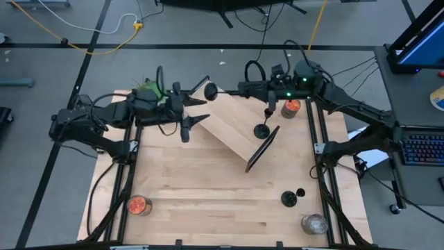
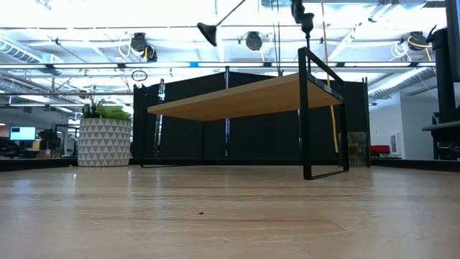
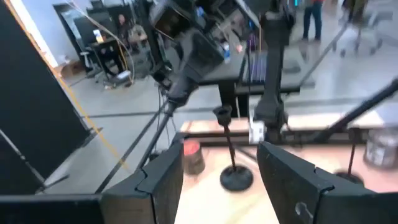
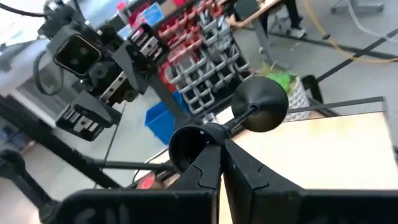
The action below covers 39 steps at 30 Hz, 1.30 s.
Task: Pick & Place candle stick holders
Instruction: Put the top black candle holder on the shelf
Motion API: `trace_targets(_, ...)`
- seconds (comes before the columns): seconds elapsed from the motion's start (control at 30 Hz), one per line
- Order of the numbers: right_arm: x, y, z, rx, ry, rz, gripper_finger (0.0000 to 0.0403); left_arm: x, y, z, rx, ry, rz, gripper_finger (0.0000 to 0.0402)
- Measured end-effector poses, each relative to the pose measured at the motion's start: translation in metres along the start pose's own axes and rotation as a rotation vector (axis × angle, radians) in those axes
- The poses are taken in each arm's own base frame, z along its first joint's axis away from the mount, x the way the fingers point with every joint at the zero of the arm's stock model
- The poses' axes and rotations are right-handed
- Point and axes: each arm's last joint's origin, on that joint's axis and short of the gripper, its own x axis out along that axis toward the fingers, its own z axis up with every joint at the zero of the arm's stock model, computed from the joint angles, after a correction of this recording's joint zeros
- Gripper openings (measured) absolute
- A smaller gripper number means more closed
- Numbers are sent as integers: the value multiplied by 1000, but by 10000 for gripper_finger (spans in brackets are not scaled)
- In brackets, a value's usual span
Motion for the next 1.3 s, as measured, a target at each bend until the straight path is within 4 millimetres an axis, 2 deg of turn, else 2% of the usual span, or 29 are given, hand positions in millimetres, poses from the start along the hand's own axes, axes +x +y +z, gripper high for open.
trace_targets(0.17, 22, 9, 2, 3, 79, 89, 0, 14, -9, 10, 58, 100, -6, 209)
trace_targets(0.43, 49, 12, -10, 58, 181, 151, 0, 32, -15, 17, 106, 237, -9, 209)
trace_targets(0.63, 52, 17, -13, 54, 186, 166, 0, 44, -19, 14, 129, 340, -27, 209)
trace_targets(0.9, 54, 25, -18, 53, 203, 188, 0, 60, -22, 8, 139, 371, 14, 209)
trace_targets(1.3, 57, 30, -23, 52, 213, 178, 0, 71, -27, 9, 69, 324, -39, 207)
